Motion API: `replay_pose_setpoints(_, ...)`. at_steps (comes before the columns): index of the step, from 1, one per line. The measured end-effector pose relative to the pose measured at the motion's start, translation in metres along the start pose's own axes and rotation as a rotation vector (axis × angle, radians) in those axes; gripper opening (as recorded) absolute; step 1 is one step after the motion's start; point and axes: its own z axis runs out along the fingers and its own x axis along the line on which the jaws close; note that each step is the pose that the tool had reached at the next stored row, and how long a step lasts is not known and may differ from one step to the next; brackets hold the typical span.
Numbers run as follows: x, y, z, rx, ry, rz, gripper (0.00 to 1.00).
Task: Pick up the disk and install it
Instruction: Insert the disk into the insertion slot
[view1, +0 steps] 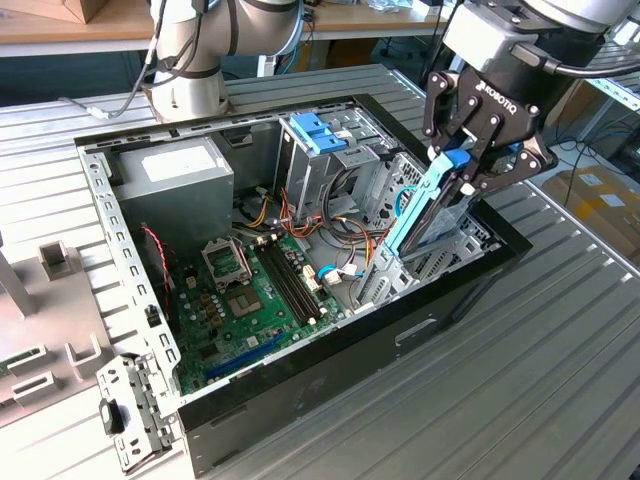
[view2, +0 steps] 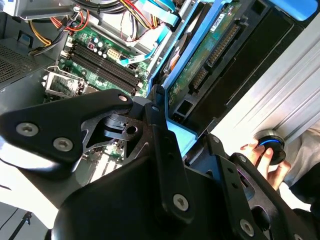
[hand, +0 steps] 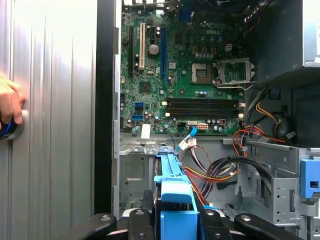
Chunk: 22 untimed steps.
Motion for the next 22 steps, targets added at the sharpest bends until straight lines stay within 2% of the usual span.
replay_pose_setpoints(8, 0.0002, -0.0002, 0.0051, 0.0000, 0.0001, 0.000, 0.37)
replay_pose_setpoints(14, 0.0002, -0.0002, 0.0055, 0.0001, 0.0001, 0.000, 0.37)
replay_pose_setpoints(15, 0.0002, -0.0002, 0.0055, 0.0001, 0.0002, 0.000, 0.38)
replay_pose_setpoints(16, 0.0002, -0.0002, 0.0057, 0.0000, 0.0002, 0.000, 0.51)
replay_pose_setpoints(17, 0.0002, -0.0002, 0.0058, 0.0000, 0.0001, 0.000, 0.42)
replay_pose_setpoints(18, 0.0003, -0.0002, 0.0061, 0.0000, 0.0001, 0.000, 0.11)
replay_pose_setpoints(22, 0.0003, -0.0044, 0.0076, 0.0000, 0.0028, 0.000, 0.11)
